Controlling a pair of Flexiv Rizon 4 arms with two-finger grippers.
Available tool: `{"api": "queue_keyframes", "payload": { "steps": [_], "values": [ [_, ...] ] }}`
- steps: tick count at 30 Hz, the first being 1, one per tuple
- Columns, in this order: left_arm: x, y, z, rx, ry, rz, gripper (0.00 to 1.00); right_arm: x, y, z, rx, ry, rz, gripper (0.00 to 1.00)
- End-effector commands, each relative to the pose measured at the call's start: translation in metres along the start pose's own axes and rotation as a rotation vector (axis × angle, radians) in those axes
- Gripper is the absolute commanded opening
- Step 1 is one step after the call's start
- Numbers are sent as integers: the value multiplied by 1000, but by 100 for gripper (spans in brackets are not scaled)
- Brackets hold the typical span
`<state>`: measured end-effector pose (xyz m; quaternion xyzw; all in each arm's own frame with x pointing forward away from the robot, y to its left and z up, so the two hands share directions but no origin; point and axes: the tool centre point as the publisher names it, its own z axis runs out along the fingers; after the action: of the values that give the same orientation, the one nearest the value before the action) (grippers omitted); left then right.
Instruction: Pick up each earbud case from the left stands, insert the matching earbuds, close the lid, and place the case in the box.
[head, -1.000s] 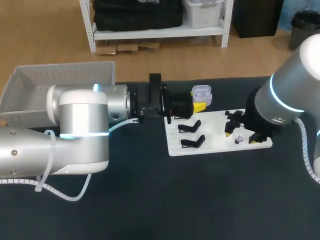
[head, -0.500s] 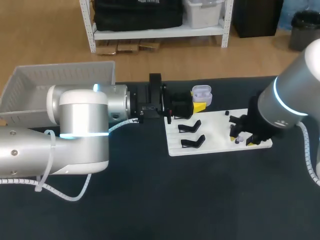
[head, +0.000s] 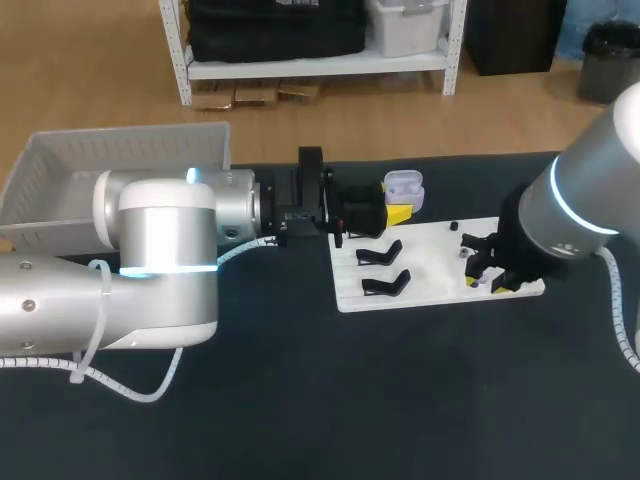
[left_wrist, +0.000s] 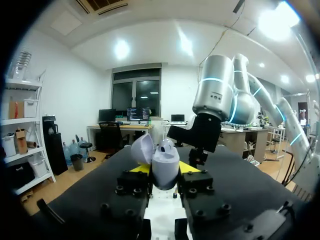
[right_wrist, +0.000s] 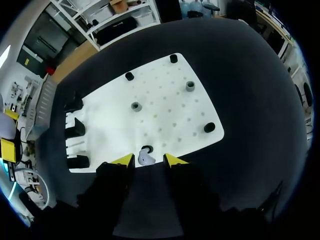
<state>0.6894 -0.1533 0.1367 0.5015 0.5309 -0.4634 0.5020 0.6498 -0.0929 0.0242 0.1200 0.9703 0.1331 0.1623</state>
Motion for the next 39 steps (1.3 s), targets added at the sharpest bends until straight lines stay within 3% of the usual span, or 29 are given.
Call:
{"api": "queue_keyframes", "payload": {
  "steps": [1,3,11,16,24,32,39],
  "values": [
    [2,-1,0,-8,-8,5,0,1,0,1,0,-2,0,30],
    [2,-1,0,-8,-8,5,0,2,0,2,0,0,0,24],
    [2,-1,0,-8,-8,5,0,1,1,5,4,6,-1,19],
    [2,-1,0,-8,-8,5,0,1,3,5,6,6,-6,0],
    [2,-1,0,-8,-8,5,0,3,5,-4,26,0,-36,0],
    [2,-1,0,-8,-8,5,0,4,12,-47,41,19,-100,0],
    [2,-1,0,-8,-8,5,0,9,38,-107,67,115,-302,0]
  ]
}}
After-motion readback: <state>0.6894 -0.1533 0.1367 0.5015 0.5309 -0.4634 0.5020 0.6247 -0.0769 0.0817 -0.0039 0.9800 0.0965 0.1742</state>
